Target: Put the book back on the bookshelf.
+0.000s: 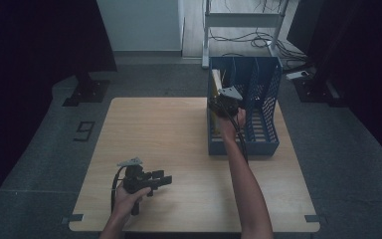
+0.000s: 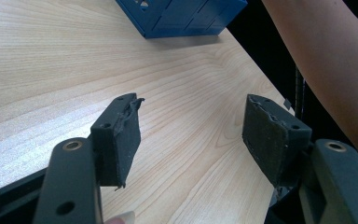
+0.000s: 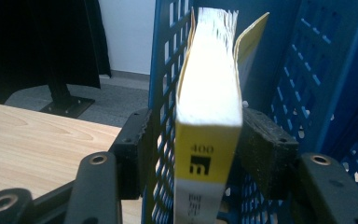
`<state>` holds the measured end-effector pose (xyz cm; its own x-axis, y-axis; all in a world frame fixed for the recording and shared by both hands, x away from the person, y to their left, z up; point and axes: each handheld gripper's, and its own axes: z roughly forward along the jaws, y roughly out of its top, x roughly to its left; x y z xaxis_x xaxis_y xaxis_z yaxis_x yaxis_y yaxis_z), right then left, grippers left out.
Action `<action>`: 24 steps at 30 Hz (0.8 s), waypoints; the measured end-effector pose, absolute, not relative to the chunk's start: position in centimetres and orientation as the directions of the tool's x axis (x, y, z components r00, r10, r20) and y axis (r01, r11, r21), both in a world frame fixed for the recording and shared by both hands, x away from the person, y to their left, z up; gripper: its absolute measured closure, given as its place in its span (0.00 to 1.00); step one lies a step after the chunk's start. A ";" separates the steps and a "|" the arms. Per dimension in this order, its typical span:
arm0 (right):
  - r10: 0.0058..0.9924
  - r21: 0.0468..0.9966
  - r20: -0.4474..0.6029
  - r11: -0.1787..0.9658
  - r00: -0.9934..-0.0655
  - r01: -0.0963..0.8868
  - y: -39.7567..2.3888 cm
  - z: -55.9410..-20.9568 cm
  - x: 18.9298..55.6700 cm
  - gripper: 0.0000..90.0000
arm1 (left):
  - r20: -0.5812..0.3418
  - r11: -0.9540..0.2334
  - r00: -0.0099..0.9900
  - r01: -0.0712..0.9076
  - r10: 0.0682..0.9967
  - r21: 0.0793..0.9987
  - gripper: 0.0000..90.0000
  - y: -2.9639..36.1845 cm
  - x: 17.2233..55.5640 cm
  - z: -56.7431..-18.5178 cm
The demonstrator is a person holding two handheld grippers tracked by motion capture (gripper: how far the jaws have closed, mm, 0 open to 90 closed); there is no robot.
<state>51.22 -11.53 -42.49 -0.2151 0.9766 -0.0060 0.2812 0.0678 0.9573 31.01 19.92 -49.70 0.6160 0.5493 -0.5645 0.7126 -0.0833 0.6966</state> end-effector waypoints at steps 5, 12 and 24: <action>0.974 0.956 0.002 0.065 -0.228 0.286 -11.8 -42.4 50.7 0.49 | -0.563 -0.086 0.618 0.712 0.549 0.697 0.41 20.0 31.0 -49.7; 0.975 0.960 0.000 0.062 -0.223 0.271 -12.5 -42.0 49.7 0.45 | -0.561 -0.090 0.618 0.712 0.551 0.697 0.40 19.8 30.9 -49.7; 0.962 0.961 0.026 0.051 -0.271 0.273 -13.2 -41.6 47.7 0.42 | -0.553 -0.098 0.620 0.710 0.556 0.697 0.40 19.7 30.9 -49.7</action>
<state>47.74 -13.16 -41.62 -0.2710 0.9622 0.0255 0.2727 0.0513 0.9607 30.86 19.73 -49.68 0.6204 0.5559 -0.5532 0.7098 -0.0981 0.6975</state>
